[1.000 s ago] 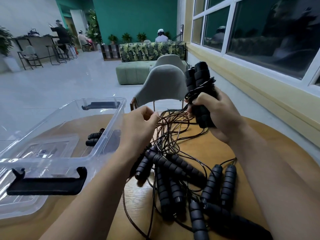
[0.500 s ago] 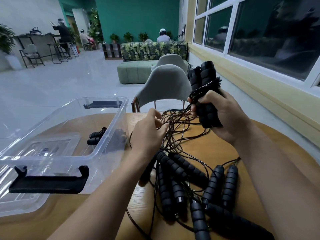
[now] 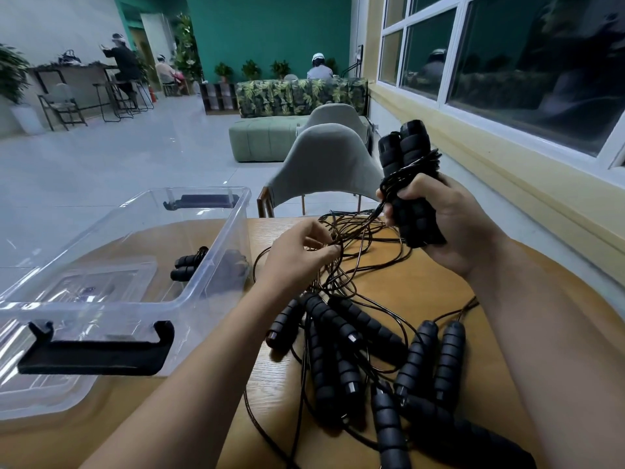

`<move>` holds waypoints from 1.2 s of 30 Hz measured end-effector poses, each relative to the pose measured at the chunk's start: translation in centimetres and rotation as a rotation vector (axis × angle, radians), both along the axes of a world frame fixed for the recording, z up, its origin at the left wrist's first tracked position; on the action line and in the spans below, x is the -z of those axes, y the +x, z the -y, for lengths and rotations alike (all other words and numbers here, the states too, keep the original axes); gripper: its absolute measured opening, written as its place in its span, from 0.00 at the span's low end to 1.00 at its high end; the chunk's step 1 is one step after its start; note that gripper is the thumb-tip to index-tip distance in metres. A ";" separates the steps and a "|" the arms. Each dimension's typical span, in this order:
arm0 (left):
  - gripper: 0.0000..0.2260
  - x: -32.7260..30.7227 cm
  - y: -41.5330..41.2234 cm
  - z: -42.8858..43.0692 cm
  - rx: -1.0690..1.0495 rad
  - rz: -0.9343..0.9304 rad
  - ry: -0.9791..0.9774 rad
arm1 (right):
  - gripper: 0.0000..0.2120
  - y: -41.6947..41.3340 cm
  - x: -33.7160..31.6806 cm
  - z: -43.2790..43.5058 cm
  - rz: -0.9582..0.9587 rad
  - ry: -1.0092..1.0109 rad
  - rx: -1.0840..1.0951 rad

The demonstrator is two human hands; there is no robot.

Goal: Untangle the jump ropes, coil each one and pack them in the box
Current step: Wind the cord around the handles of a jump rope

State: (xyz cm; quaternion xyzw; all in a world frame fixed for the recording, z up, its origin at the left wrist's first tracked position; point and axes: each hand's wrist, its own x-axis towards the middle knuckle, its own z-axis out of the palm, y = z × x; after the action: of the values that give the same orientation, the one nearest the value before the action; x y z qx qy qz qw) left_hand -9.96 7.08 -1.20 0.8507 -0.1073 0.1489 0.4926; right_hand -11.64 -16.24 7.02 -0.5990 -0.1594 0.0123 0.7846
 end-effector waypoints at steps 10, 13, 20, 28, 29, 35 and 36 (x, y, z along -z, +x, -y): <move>0.02 -0.4 -0.5 -1.4 -0.016 0.002 -0.043 | 0.27 -0.3 0.3 -0.5 0.006 -0.080 0.030; 0.02 -0.6 -0.6 -1.4 0.012 0.012 -0.054 | 0.25 -0.2 0.4 -0.3 0.006 -0.054 0.043; 0.05 -1.2 -0.7 -1.8 0.060 0.012 0.017 | 0.23 0.1 0.4 0.1 0.008 -0.020 0.057; 0.09 -0.5 -0.3 -2.5 0.084 -0.013 0.441 | 0.23 0.2 0.2 0.3 0.047 -0.021 0.073; 0.06 -0.3 -0.3 -2.6 0.078 -0.027 0.462 | 0.23 0.2 0.2 0.3 0.054 -0.018 0.082; 0.19 -1.2 -1.1 -2.9 0.132 -0.268 0.107 | 0.15 0.0 -0.6 1.4 0.077 0.056 0.128; 0.19 -1.4 -1.2 -3.0 0.137 -0.257 0.068 | 0.14 0.0 -0.7 1.6 0.076 0.061 0.133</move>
State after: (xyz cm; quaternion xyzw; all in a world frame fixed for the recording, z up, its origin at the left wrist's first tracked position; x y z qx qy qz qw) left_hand -11.13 10.03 0.15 0.8697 -0.1064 0.0011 0.4819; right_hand -11.68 -17.82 7.70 -0.5841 -0.1491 -0.0676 0.7950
